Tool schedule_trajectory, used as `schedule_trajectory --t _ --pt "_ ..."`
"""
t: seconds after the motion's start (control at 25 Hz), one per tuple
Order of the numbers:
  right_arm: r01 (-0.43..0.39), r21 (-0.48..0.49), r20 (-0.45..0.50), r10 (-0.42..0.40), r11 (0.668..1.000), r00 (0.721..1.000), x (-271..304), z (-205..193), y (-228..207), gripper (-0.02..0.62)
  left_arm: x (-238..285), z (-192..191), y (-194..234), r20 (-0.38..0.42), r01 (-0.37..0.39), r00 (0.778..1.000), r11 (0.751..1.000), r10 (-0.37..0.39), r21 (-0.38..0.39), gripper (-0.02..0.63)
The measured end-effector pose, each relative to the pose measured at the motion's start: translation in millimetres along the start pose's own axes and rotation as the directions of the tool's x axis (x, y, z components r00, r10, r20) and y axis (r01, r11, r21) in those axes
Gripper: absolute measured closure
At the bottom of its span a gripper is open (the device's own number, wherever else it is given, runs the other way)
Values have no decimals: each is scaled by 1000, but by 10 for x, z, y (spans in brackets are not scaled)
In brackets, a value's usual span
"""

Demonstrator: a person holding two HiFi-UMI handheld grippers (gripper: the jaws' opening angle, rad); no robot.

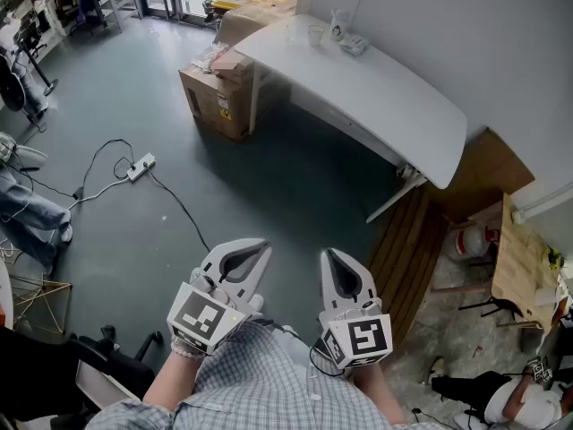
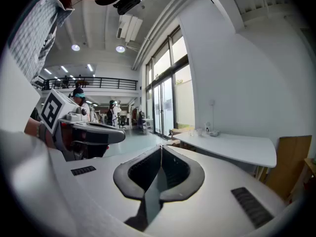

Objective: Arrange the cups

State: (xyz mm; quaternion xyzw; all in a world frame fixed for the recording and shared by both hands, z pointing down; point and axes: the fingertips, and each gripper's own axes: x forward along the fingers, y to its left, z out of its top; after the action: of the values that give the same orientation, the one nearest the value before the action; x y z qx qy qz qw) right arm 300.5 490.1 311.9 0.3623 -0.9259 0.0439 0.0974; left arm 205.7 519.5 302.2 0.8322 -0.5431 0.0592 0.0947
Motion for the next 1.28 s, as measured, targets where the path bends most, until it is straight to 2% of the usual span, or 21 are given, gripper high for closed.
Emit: schedule_trajectory --t 0.48,0.96,1.28 --pt "34 8 15 -34 999 999 256 62 -56 571 107 0 222 6 27 1000 1000 -27 1 598" --pt "197 28 12 -198 980 980 453 183 -200 569 307 178 544 40 130 991 991 -131 27 597" --pt "275 4 13 -275 961 961 579 244 -106 569 239 233 880 62 150 986 988 -152 35 598"
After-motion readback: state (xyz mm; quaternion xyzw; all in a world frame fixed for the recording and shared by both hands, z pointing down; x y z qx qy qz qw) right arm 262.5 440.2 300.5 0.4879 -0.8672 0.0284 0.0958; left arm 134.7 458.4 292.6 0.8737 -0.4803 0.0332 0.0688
